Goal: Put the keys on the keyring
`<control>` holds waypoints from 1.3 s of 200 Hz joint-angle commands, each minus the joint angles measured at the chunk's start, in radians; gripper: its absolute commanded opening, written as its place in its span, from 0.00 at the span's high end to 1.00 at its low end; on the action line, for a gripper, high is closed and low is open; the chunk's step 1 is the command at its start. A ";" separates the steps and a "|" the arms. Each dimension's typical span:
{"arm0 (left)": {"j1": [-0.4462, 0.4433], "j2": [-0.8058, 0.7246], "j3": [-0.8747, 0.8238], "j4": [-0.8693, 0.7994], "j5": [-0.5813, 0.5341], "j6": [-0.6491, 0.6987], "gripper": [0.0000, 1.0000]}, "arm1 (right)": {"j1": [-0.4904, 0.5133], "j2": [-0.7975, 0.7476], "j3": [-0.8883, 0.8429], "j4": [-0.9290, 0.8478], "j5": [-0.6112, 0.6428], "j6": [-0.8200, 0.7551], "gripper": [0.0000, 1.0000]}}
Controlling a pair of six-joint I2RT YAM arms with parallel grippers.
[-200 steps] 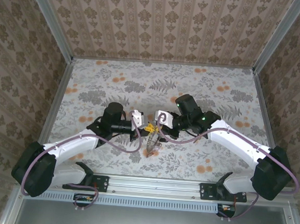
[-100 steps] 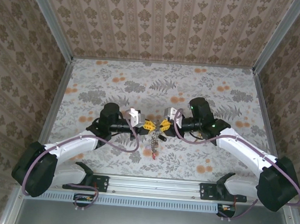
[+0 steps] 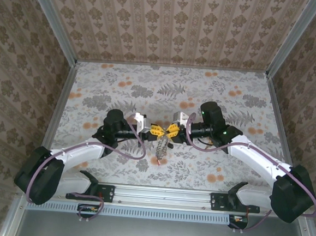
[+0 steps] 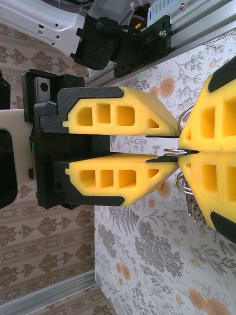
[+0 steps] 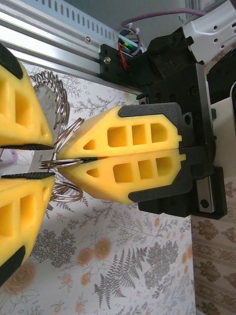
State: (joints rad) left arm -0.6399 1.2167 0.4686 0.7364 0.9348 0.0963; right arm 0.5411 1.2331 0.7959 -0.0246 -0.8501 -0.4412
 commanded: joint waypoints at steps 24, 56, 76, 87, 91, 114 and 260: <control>0.005 0.034 -0.011 0.190 0.031 -0.078 1.00 | -0.006 0.004 -0.017 0.049 -0.046 0.031 0.81; 0.004 0.068 -0.028 0.305 0.026 -0.132 1.00 | -0.006 0.003 -0.030 0.090 -0.035 0.059 0.82; 0.004 0.091 -0.035 0.365 0.023 -0.163 1.00 | -0.007 0.006 -0.035 0.109 -0.035 0.076 0.87; 0.003 0.098 -0.039 0.390 0.016 -0.173 1.00 | -0.006 0.008 -0.038 0.121 -0.028 0.083 0.95; 0.003 0.099 -0.039 0.392 0.015 -0.175 1.00 | -0.006 0.008 -0.038 0.123 -0.026 0.085 0.99; 0.005 0.088 -0.036 0.347 0.006 -0.161 1.00 | -0.007 0.004 -0.040 0.127 0.009 0.088 1.00; -0.001 -0.029 0.119 -0.415 -0.058 0.201 0.68 | 0.020 -0.024 0.043 -0.066 0.119 -0.045 1.00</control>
State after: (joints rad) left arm -0.6407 1.1934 0.5629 0.3695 0.8833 0.2672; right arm 0.5549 1.2339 0.7979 -0.0971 -0.7063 -0.4648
